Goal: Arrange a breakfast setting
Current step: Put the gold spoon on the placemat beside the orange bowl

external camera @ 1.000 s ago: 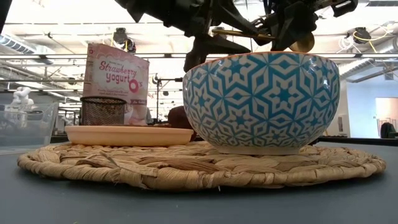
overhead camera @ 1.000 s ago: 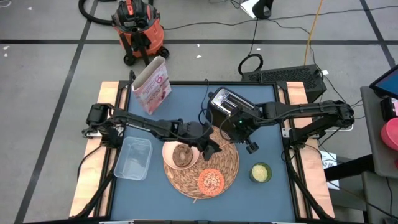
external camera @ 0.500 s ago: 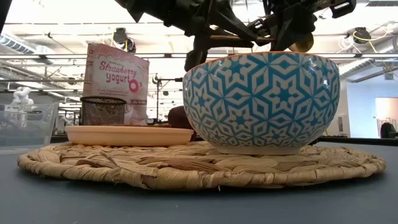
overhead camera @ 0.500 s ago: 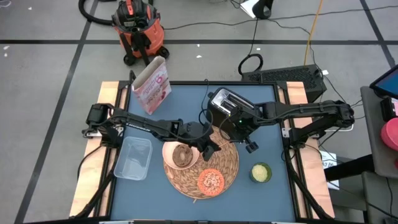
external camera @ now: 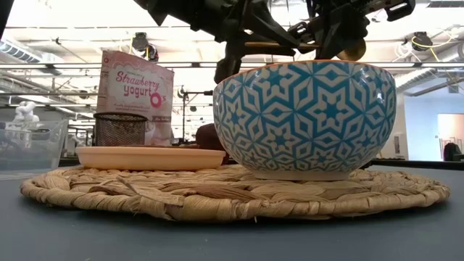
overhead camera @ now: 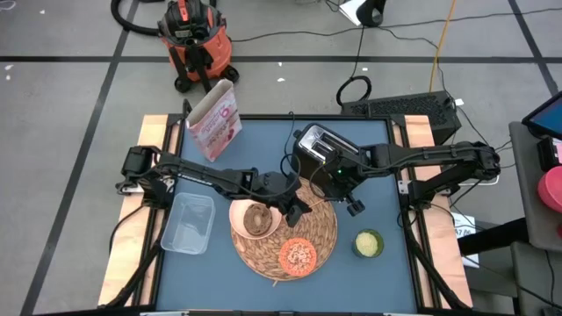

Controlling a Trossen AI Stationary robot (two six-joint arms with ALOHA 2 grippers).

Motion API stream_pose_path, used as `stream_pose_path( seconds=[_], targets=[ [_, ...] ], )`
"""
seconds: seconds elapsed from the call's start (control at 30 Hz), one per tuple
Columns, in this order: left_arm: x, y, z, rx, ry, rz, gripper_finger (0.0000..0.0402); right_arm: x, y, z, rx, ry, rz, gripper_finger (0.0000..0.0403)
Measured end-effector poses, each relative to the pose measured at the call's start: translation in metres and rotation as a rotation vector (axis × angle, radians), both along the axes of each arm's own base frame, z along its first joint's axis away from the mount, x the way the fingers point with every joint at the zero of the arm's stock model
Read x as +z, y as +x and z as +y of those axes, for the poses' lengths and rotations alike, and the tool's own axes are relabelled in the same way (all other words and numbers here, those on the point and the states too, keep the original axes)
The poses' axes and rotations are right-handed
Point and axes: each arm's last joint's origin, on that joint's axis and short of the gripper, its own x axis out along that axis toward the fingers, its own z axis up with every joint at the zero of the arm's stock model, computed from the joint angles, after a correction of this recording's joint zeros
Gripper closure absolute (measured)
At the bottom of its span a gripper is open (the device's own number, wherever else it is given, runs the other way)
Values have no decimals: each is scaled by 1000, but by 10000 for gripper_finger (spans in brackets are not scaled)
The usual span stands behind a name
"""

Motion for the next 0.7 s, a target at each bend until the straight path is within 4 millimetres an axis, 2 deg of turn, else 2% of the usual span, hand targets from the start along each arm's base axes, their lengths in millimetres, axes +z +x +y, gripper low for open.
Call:
stream_pose_path(
  seconds=[0.3,0.7],
  targets=[
    [0,0,0,2,-9,2,374,0,0,0,-2,2,-4,386],
    [0,0,0,5,-10,4,374,4,6,0,-3,3,-69,264]
  ],
)
